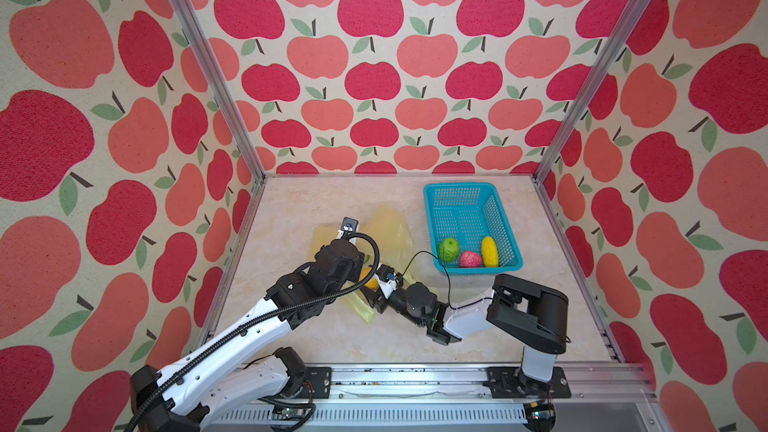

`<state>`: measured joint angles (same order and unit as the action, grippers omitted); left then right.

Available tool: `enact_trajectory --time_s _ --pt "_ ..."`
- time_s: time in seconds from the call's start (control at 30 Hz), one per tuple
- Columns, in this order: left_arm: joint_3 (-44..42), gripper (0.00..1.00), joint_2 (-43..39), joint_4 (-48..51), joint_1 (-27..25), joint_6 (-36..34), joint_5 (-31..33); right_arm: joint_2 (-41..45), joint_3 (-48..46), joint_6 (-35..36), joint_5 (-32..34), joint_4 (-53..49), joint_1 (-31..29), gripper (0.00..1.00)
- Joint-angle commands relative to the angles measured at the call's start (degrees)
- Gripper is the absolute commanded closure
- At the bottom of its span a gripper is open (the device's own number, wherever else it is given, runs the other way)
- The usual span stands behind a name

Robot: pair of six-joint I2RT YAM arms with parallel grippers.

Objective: Untie the knot of the plastic bag and take out the fruit
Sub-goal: 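Grasp the yellow mango with the right gripper and lift it from the bag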

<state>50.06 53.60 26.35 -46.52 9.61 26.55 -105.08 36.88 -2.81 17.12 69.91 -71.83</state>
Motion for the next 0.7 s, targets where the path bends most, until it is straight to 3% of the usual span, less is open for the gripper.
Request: enact_trajectory --time_s 0.0,0.27,0.43,0.67 --pt "-0.58 1.00 -0.95 -0.05 0.37 1.26 1.33 3.34 -1.99 1.81 1.84 2.79 -0.57 0.59" --pt "-0.59 1.00 -1.13 0.03 0.38 1.29 1.21 5.27 -2.93 1.59 2.21 2.70 -0.50 0.63" --pt "-0.45 1.00 -0.87 0.11 0.38 1.29 0.99 14.68 -6.14 2.83 1.79 -0.80 -0.59 0.62" --pt "-0.53 1.00 -0.73 0.02 0.41 1.38 0.86 33.20 -10.12 8.95 7.27 -12.78 -0.18 0.62"
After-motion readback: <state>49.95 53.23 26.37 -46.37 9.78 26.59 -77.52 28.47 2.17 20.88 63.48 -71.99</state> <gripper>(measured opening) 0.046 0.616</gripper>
